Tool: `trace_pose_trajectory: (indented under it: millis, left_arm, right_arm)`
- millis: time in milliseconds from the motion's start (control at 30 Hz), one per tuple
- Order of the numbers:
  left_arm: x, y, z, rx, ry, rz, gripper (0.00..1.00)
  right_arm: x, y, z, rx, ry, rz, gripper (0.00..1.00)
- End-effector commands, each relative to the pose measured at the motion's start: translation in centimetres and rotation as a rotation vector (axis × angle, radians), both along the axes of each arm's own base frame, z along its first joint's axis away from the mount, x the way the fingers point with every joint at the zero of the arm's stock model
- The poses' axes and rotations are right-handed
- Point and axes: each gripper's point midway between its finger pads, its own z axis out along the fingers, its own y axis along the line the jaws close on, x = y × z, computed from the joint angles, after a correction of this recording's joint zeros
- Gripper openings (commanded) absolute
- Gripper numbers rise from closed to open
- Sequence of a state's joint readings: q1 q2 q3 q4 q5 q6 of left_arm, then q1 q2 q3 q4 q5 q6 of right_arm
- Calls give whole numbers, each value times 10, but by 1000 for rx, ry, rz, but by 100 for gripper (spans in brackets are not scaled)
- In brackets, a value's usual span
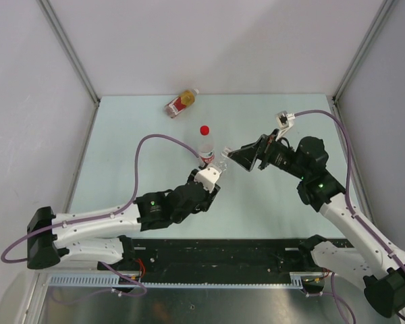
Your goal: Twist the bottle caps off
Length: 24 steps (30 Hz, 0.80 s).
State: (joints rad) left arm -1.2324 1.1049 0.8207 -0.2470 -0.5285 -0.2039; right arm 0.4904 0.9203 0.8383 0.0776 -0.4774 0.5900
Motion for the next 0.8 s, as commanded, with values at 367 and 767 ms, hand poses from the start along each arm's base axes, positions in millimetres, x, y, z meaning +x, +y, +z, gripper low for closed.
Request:
trace_pose_trajectory:
  millis: [367,767]
  left_arm:
    - [6,-9,15,10,-11,58,0]
    - [-1,-13,11,24,2,45,0]
  right_arm:
    - [23,0,3,3,76,-80,88]
    - [29,10,-7,29,151,-50,56]
